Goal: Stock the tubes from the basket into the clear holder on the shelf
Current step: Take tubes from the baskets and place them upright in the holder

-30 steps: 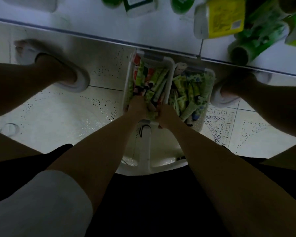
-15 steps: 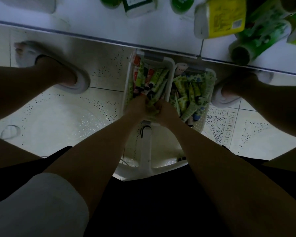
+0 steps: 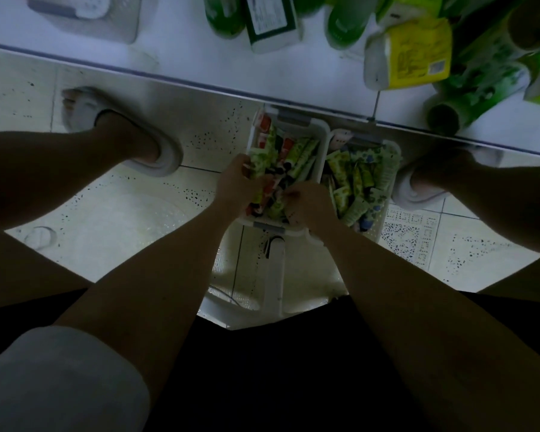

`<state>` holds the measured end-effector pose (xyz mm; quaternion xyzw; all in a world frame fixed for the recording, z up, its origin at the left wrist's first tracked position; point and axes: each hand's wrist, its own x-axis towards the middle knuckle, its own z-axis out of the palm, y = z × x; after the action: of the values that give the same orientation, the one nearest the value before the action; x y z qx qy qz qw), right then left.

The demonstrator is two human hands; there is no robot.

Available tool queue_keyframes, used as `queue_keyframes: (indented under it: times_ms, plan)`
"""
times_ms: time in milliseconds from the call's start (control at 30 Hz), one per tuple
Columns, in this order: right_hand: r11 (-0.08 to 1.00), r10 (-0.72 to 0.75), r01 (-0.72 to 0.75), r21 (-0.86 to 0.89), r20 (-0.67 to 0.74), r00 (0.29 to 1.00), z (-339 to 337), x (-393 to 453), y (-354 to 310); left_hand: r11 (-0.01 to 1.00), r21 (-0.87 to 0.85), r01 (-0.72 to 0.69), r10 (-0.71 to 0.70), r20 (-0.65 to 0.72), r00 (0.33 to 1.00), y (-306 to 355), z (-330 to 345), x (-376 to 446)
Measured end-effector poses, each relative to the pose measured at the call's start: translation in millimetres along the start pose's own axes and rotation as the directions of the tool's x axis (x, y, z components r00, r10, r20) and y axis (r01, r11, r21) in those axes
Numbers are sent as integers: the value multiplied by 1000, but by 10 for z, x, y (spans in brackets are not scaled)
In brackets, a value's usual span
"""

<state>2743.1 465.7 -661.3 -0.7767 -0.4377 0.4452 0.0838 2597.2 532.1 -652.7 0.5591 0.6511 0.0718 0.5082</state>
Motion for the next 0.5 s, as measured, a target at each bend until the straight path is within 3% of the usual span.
queue_keyframes:
  times_ms: [133, 233, 367, 433, 500]
  plan:
    - [994, -84, 84, -67, 6, 996, -194, 49, -129, 996, -89, 12, -15, -32, 999, 107, -100, -37]
    - [994, -112, 112, -1, 11, 994, -430, 2, -243, 984, -176, -29, 28, -8, 1000, 280, -193, -83]
    - [973, -75, 72, 217, 8, 997, -809, -110, -449, 964, -234, -130, 129, -19, 991, 581, -376, -160]
    - [861, -85, 72, 504, 4, 996, -1018, -172, -591, 952, -237, -193, 192, -26, 981, 752, -508, -201]
    - [790, -130, 103, 605, 1, 991, -1243, -270, -732, 938, -242, -247, 250, -18, 968, 959, -663, -237]
